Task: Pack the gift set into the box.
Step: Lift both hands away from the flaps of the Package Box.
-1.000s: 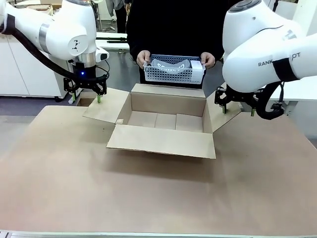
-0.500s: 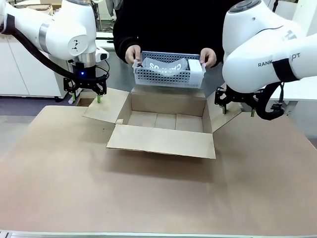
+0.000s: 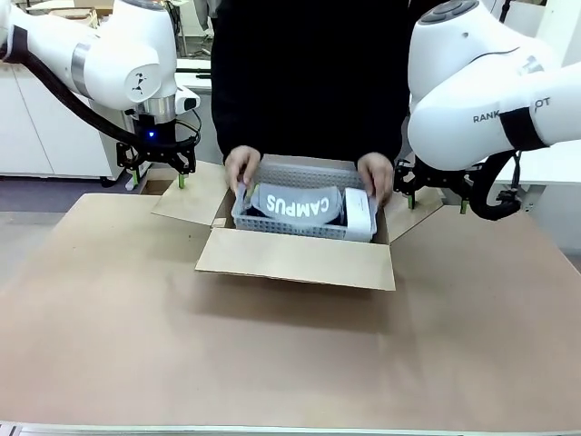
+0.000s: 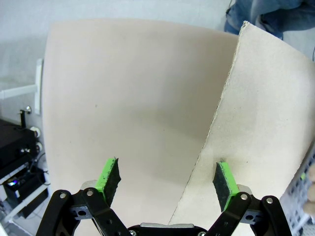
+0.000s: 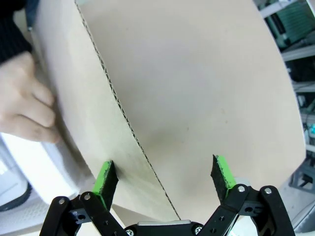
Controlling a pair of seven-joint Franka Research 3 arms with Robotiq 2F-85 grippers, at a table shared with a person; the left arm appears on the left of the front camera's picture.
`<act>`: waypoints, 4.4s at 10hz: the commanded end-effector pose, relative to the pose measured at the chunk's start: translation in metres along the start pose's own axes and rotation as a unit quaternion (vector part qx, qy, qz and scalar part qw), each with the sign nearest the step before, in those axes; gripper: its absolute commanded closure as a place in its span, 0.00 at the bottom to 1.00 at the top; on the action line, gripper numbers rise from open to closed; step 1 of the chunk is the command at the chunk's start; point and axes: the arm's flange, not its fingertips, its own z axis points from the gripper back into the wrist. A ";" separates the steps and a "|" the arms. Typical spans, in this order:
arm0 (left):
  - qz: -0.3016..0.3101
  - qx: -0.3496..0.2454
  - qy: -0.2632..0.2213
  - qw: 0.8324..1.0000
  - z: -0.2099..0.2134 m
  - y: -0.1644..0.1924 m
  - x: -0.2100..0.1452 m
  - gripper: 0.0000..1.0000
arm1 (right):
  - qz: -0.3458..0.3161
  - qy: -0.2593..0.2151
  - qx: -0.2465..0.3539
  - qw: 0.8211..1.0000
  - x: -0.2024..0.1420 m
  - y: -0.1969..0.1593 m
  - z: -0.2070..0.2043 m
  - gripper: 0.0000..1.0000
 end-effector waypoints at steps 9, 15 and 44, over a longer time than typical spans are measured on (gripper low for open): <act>0.003 0.009 -0.006 1.000 0.001 0.002 -0.001 0.00 | -0.008 0.002 0.001 1.000 -0.001 -0.005 -0.001 0.00; 0.003 0.009 -0.006 1.000 0.001 0.002 -0.001 0.00 | -0.008 0.002 0.001 1.000 -0.001 -0.005 -0.001 0.00; -0.052 -0.646 0.080 0.758 -0.007 0.149 -0.145 0.00 | 0.100 0.195 0.746 0.628 -0.013 -0.233 -0.010 0.00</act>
